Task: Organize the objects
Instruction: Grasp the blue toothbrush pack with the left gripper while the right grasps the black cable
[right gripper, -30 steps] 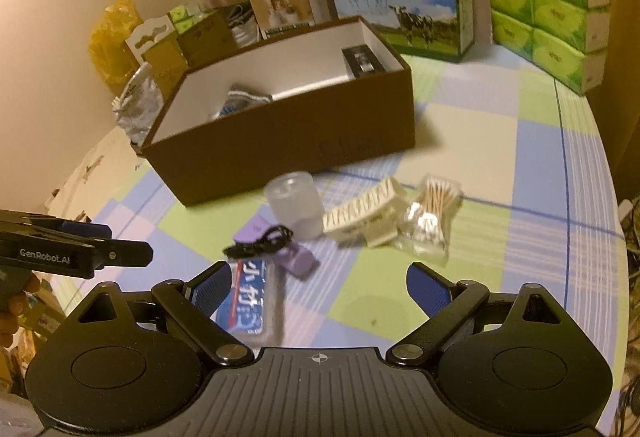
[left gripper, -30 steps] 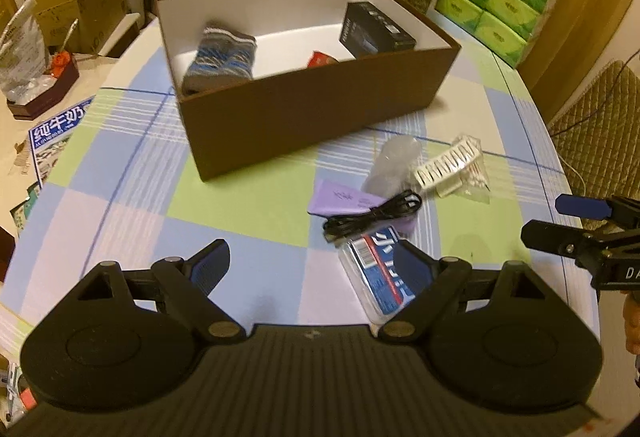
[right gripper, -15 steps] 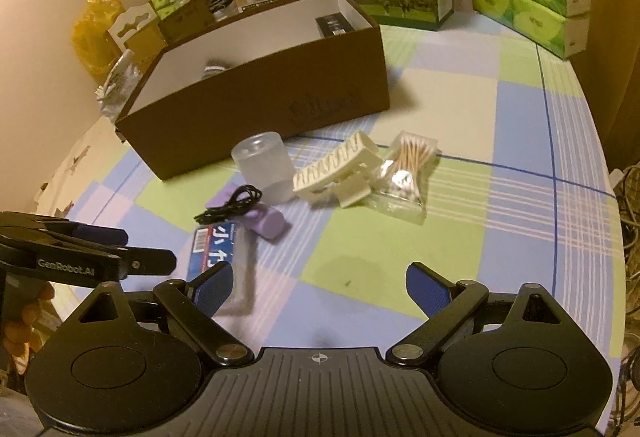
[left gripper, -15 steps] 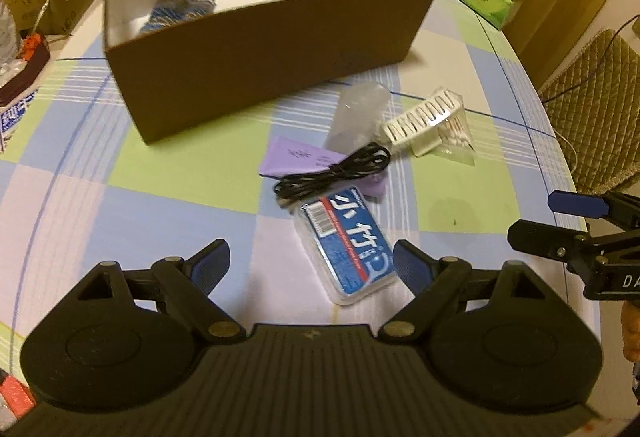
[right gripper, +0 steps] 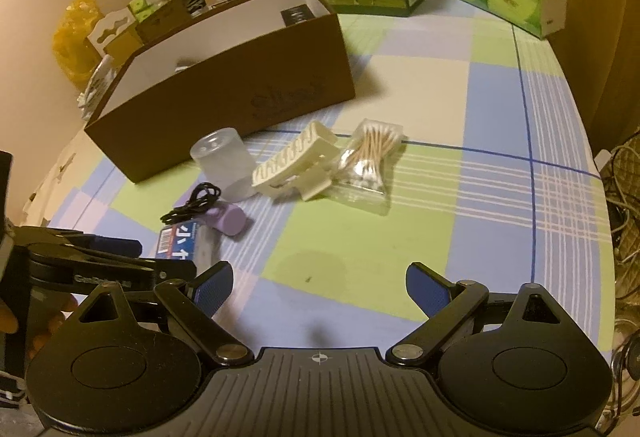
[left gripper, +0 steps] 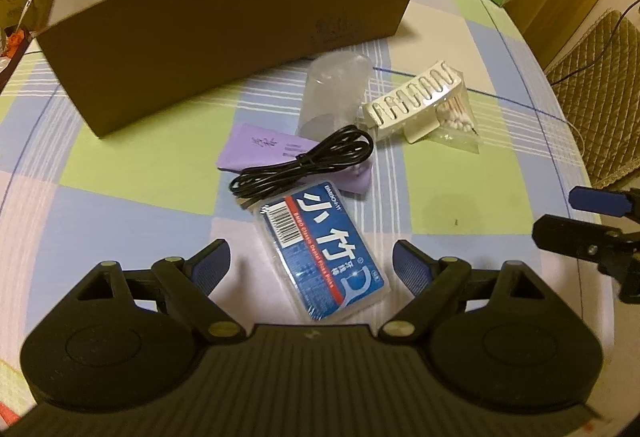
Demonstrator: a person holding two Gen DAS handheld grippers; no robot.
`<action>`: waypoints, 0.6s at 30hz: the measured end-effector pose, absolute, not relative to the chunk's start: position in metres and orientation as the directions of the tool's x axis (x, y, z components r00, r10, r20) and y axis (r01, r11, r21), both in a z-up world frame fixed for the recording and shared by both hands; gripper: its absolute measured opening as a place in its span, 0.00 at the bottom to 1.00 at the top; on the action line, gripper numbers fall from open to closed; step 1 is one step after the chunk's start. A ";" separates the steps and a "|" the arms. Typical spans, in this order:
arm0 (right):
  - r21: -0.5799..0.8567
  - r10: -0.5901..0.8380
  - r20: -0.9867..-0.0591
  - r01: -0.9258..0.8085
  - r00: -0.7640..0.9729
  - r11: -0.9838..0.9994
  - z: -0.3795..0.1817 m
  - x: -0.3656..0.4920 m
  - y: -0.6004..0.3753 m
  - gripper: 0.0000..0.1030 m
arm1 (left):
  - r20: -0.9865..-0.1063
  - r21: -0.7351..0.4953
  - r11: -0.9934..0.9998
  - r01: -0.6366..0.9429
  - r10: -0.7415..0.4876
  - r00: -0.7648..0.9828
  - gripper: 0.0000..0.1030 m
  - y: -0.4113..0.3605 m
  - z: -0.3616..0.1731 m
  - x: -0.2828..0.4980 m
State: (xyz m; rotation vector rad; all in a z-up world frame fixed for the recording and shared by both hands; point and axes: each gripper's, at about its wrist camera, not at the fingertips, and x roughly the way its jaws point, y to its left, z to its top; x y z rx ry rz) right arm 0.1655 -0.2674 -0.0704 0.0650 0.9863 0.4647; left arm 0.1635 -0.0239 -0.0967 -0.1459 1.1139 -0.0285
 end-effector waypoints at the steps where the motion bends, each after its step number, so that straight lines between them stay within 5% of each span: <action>1: 0.262 0.407 -0.788 -0.346 0.462 0.901 -0.071 0.166 -0.269 0.89 | -0.896 -0.124 0.991 -0.052 -0.089 0.436 0.83 -0.026 -0.100 0.166; 9: 0.272 0.412 -0.788 -0.341 0.458 0.900 -0.075 0.171 -0.269 0.89 | -0.899 -0.099 0.993 -0.061 -0.064 0.432 0.78 -0.029 -0.118 0.177; 12: 0.276 0.420 -0.786 -0.351 0.454 0.895 -0.076 0.173 -0.265 0.89 | -0.890 -0.136 0.989 -0.051 -0.100 0.444 0.67 -0.024 -0.118 0.175; 18: 0.290 0.460 -0.774 -0.401 0.436 0.869 -0.077 0.176 -0.248 0.89 | -0.879 -0.125 0.992 -0.028 -0.098 0.466 0.59 -0.011 -0.115 0.163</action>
